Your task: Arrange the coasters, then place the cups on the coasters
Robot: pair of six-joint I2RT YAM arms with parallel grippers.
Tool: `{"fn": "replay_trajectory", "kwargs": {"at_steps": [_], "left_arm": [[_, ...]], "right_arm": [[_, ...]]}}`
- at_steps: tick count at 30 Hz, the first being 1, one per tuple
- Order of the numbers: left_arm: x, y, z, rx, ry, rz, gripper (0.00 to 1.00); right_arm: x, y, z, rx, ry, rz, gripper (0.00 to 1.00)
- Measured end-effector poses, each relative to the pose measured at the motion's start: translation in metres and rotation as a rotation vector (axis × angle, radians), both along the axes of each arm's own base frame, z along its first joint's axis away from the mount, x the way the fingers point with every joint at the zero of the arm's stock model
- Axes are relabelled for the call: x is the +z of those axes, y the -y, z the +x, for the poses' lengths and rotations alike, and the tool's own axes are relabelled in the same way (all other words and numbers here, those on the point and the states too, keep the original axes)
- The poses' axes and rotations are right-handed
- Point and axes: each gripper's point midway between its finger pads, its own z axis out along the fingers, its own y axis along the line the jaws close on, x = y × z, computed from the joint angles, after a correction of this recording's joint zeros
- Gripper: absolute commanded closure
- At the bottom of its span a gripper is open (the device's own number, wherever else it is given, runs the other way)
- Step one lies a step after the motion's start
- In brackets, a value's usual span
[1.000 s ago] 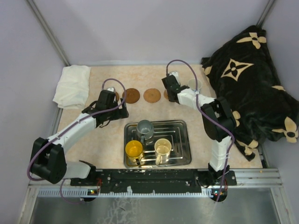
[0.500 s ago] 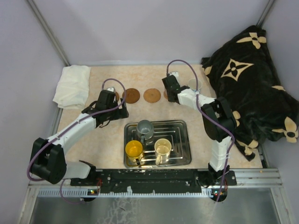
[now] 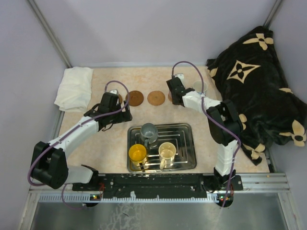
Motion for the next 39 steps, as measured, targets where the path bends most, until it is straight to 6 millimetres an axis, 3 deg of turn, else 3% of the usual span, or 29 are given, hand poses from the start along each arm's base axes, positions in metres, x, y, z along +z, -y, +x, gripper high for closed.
{"fn": "replay_trajectory", "kwargs": {"at_steps": [3,19,39], "left_arm": [[0.000,0.000,0.000,0.000,0.000,0.000,0.00],[0.000,0.001,0.000,-0.003,-0.002,-0.004,0.00],[-0.002,0.001,-0.001,-0.003,-0.009,-0.001,0.00]], "right_arm": [[0.000,0.000,0.000,-0.004,0.000,0.004,0.83],[0.012,-0.002,0.001,-0.008,0.022,0.025,0.69],[0.011,-0.010,-0.004,0.013,0.014,0.026,0.74]]}}
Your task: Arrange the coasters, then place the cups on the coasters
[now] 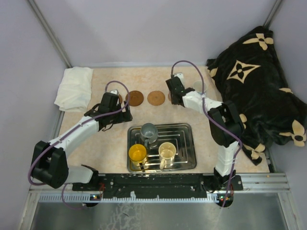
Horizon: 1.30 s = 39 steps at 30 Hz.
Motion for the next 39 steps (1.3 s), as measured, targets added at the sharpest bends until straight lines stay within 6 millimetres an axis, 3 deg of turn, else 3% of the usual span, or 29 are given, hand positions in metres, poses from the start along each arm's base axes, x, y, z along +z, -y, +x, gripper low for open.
{"fn": "replay_trajectory", "kwargs": {"at_steps": [9,12,14,16,28,32,39], "left_arm": [[0.000,0.000,0.000,0.002,-0.001,-0.002,0.00],[0.000,0.000,0.000,0.002,-0.002,-0.001,0.00],[-0.001,0.000,-0.001,0.002,-0.005,0.000,0.00],[-0.001,0.000,-0.002,0.002,-0.008,0.001,0.00],[-0.004,-0.001,-0.004,0.004,-0.019,0.003,0.00],[-0.004,-0.001,-0.005,0.001,-0.021,0.000,0.00],[-0.003,0.000,-0.005,0.003,-0.019,-0.005,0.00]], "right_arm": [[0.000,-0.002,-0.002,-0.003,0.000,-0.004,0.74],[0.000,-0.003,-0.003,-0.002,0.000,-0.008,0.68],[0.000,-0.004,-0.004,-0.005,0.001,-0.008,0.53],[0.002,-0.004,-0.004,-0.010,0.006,-0.005,0.48],[0.020,0.001,-0.010,-0.020,0.041,0.008,0.44],[0.035,-0.005,-0.015,-0.006,0.065,0.015,0.43],[0.084,-0.017,-0.037,0.020,0.160,0.030,0.43]]}}
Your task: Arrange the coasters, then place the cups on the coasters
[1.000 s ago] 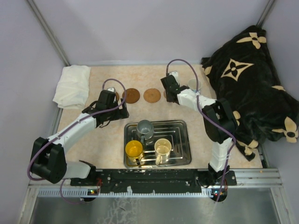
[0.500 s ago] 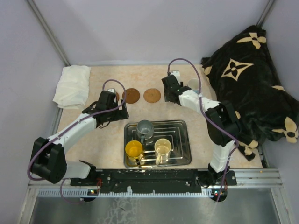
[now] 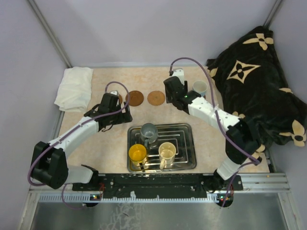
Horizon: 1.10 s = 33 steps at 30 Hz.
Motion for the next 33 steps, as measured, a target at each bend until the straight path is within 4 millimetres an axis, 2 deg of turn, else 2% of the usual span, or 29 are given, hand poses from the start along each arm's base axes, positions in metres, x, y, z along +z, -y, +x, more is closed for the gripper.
{"fn": "replay_trajectory", "kwargs": {"at_steps": [4,8,14,19,26,33], "left_arm": [[0.004,0.000,0.000,-0.001,0.011,-0.006,0.00],[0.010,0.001,-0.003,-0.015,0.034,-0.020,0.00],[0.015,0.002,-0.016,-0.052,0.063,-0.035,0.00],[0.023,0.012,-0.029,-0.106,0.096,-0.050,0.00],[0.024,0.036,-0.046,-0.196,0.099,-0.059,0.00],[0.018,0.052,-0.062,-0.250,0.084,-0.054,0.00]], "right_arm": [[0.023,0.003,-0.024,0.002,0.038,0.025,0.43],[0.031,0.009,-0.052,-0.002,0.041,0.052,0.43],[0.014,0.019,-0.101,0.005,-0.033,0.055,0.44],[0.005,0.022,-0.135,0.010,-0.090,0.065,0.45],[0.011,0.022,-0.161,0.008,-0.108,0.121,0.47],[-0.019,0.014,-0.186,0.062,-0.193,0.101,0.48]]}}
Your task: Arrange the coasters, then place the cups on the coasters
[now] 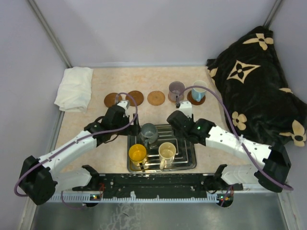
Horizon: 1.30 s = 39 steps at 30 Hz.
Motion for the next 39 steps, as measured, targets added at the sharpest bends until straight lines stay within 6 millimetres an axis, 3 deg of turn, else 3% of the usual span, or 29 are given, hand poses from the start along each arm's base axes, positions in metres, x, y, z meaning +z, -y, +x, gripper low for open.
{"fn": "replay_trajectory", "kwargs": {"at_steps": [9,16,20,22,23,31,39], "left_arm": [[0.002,0.008,-0.011,-0.039,0.006,-0.008,0.00],[0.000,0.016,-0.020,-0.079,0.000,-0.002,0.00],[0.000,0.016,-0.020,-0.081,0.002,0.001,0.00],[0.000,0.016,-0.020,-0.083,0.005,0.003,0.00],[0.001,0.015,-0.020,-0.083,0.007,0.004,0.00],[0.014,0.008,-0.018,-0.057,0.057,-0.002,0.00],[0.019,-0.005,-0.022,-0.026,0.077,0.016,0.00]], "right_arm": [[-0.010,-0.015,-0.010,0.037,-0.040,0.011,0.49],[-0.015,-0.034,-0.042,0.111,-0.080,0.021,0.44],[-0.018,-0.039,-0.061,0.138,-0.102,0.017,0.33],[-0.018,-0.040,-0.068,0.139,-0.105,0.011,0.07],[-0.017,-0.039,-0.072,0.138,-0.103,0.005,0.02],[-0.007,-0.061,-0.107,0.163,-0.076,0.007,0.01],[-0.039,-0.070,-0.130,0.102,-0.127,-0.153,0.01]]}}
